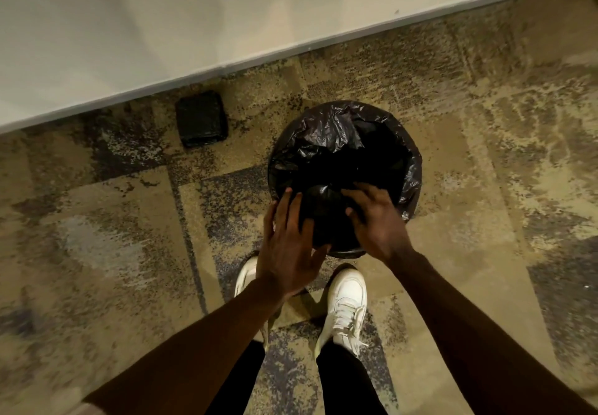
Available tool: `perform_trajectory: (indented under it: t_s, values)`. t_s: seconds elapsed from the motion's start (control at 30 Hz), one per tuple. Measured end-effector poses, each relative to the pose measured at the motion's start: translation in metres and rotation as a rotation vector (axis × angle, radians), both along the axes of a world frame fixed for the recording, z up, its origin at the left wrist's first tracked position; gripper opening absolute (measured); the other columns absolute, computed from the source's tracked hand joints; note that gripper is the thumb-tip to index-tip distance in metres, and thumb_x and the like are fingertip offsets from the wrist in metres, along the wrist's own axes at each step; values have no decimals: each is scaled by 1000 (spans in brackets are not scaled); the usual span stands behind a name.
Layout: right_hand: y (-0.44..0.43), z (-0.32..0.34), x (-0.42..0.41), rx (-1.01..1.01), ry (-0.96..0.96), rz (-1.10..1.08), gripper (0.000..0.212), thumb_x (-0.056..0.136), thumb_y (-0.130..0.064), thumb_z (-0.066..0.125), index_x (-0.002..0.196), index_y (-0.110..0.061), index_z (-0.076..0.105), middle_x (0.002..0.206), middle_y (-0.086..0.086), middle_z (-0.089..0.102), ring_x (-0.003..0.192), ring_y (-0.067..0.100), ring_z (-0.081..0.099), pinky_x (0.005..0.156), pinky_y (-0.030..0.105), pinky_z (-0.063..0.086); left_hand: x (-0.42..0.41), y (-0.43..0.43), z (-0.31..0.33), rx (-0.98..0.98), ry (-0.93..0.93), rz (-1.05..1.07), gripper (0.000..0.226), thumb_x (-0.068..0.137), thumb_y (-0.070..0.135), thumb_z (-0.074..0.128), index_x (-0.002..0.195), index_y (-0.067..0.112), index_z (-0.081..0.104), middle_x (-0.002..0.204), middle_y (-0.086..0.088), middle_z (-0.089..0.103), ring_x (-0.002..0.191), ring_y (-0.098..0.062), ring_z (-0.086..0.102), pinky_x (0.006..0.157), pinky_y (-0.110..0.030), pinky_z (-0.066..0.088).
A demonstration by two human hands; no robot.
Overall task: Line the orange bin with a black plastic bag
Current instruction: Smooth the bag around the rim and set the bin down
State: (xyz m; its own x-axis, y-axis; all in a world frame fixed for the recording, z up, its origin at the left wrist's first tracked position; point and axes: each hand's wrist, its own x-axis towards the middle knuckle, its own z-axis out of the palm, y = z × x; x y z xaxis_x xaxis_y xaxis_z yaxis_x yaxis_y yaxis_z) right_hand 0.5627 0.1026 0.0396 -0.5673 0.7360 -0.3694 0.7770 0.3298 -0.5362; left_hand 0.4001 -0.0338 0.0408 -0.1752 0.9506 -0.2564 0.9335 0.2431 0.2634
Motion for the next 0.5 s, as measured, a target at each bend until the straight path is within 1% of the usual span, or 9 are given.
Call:
perform_trajectory:
  t_s: [0.03,0.1,0.17,0.23,0.3,0.37,0.43,0.47,0.5]
  values:
    - [5,-7,-5,-87,-81,82,49,107,-26,55,155,-21,51,162,12,45,148,37,38,115,51,42,0,-5,0,-10,11,-3,63,97,59,52,135,9,65,166,-23,39,164,-39,18,129,-58,15]
    - [14,-23,-14,-193,-207,245,52,110,-31,49,161,-24,43,168,8,39,153,37,33,120,53,36,0,-11,-1,-43,34,-23,62,95,58,54,134,11,62,167,-23,38,164,-40,16,131,-58,12]
    - [21,-38,-23,-272,-308,375,48,111,-33,45,158,-25,47,163,7,47,151,34,41,119,50,38,-1,-17,-3,-79,48,-56,63,91,54,60,139,13,56,167,-21,37,165,-40,13,131,-58,11]
    - [25,-47,-31,-346,-426,461,46,113,-40,39,156,-28,49,158,7,52,145,34,47,118,48,39,-4,-20,-3,-89,59,-86,67,87,49,65,143,14,52,167,-20,36,165,-39,13,131,-59,13]
    - [26,-54,-36,-399,-540,518,49,113,-47,33,157,-30,47,156,9,54,141,34,49,118,44,37,-6,-21,-4,-90,68,-99,70,85,44,66,147,15,49,167,-19,35,165,-38,12,131,-60,14]
    - [24,-55,-37,-431,-614,535,52,113,-50,30,158,-26,45,154,11,54,139,34,51,117,43,35,-7,-20,-3,-104,80,-111,71,85,42,65,148,14,48,167,-19,35,166,-38,10,131,-61,10]
    - [22,-51,-37,-410,-577,483,52,113,-48,34,151,-17,52,146,16,60,131,35,57,107,40,43,-7,-17,-2,-120,93,-117,71,85,43,65,148,14,47,167,-19,34,166,-39,7,132,-61,7]
    - [22,-48,-37,-370,-503,420,49,113,-46,38,145,-14,56,139,18,63,125,35,60,100,40,47,-7,-16,-2,-119,98,-116,72,85,44,65,147,13,47,167,-20,34,166,-39,7,132,-61,6]
    - [24,-45,-35,-309,-406,345,46,112,-43,42,141,-13,59,135,18,64,122,35,62,98,42,51,-7,-14,-2,-113,99,-113,73,84,46,67,146,12,48,167,-21,34,166,-39,7,132,-60,4]
